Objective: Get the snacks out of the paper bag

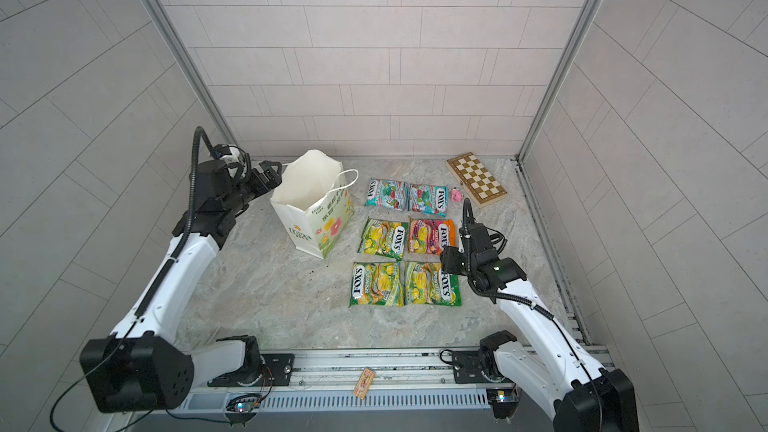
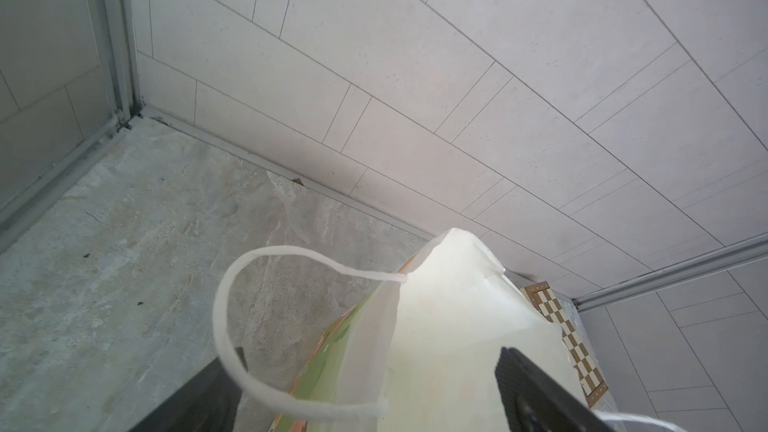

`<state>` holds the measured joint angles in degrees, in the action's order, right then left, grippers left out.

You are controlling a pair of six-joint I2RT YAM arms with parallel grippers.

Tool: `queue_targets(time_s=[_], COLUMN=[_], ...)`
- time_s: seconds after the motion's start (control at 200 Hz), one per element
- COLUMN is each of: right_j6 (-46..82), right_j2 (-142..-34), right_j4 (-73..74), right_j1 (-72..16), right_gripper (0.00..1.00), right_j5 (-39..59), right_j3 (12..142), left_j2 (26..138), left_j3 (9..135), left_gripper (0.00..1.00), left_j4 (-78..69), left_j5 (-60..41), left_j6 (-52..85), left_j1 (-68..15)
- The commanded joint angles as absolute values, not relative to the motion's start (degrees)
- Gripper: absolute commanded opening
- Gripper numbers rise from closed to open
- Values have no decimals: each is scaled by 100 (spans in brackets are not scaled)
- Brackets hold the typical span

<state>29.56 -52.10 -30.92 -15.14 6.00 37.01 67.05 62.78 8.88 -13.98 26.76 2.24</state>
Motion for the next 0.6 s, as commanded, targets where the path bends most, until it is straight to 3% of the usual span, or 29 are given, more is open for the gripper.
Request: queue_targets(time_s=[0.0,0.25,0.595], right_j6=[2900,2777,2660], right_j2=[-5065,-5032,-5393], right_j4=[-3267,-3185,-1944], right_j1=[-1421,-1128,-440], right_gripper=[62,62,64], right_j5=[-173,-1643,-2628], right_j3=[3664,3788,3586], left_j2=[6299,5216,4489], left_j3=[6460,5770,4215], left_gripper=[100,100,100], left_j4=[1539,2678,2299], left_j5=[-887,1223,2248], left_j6=[2255,2904,3669], left_j1=[251,253,255])
